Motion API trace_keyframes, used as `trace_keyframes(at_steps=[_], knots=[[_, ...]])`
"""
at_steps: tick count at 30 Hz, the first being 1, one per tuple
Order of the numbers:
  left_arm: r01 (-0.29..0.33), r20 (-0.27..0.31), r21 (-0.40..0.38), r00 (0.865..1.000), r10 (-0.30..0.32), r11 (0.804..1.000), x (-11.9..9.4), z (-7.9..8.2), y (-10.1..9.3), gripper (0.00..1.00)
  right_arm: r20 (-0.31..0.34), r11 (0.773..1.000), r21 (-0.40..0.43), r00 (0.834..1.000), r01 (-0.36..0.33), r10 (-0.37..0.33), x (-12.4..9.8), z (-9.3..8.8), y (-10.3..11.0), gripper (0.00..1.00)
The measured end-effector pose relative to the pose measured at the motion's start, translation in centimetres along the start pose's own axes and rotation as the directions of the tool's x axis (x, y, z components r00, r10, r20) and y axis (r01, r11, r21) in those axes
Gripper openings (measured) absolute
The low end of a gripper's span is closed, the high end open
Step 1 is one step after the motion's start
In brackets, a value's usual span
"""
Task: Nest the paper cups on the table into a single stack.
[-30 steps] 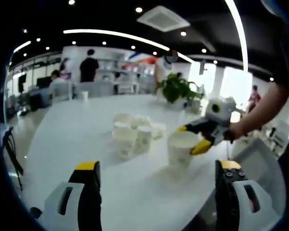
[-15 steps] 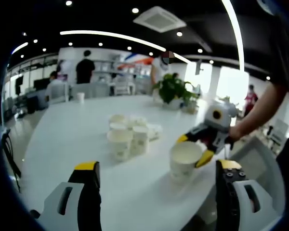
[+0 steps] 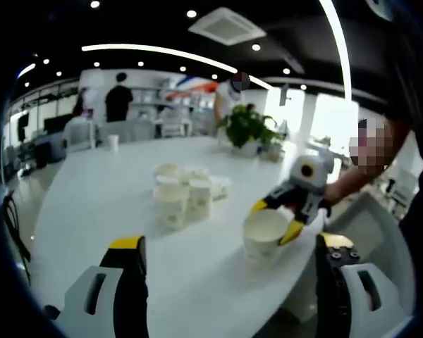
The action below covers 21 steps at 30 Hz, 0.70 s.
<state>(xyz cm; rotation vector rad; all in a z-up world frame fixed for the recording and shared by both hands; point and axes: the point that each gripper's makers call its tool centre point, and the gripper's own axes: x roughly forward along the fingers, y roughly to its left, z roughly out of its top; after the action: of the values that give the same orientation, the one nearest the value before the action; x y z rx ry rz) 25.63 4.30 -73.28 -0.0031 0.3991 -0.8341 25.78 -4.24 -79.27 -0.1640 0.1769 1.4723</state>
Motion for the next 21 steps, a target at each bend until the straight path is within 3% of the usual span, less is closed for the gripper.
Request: trace_keyframes(at_steps=[21], knots=[[0.007, -0.026, -0.017, 1.0, -0.007, 1.0, 0.7, -0.8, -0.6, 0.99, -0.039, 1.0, -0.024, 0.999, -0.005, 0.004, -0.7, -1.9, 0.3, 0.41]])
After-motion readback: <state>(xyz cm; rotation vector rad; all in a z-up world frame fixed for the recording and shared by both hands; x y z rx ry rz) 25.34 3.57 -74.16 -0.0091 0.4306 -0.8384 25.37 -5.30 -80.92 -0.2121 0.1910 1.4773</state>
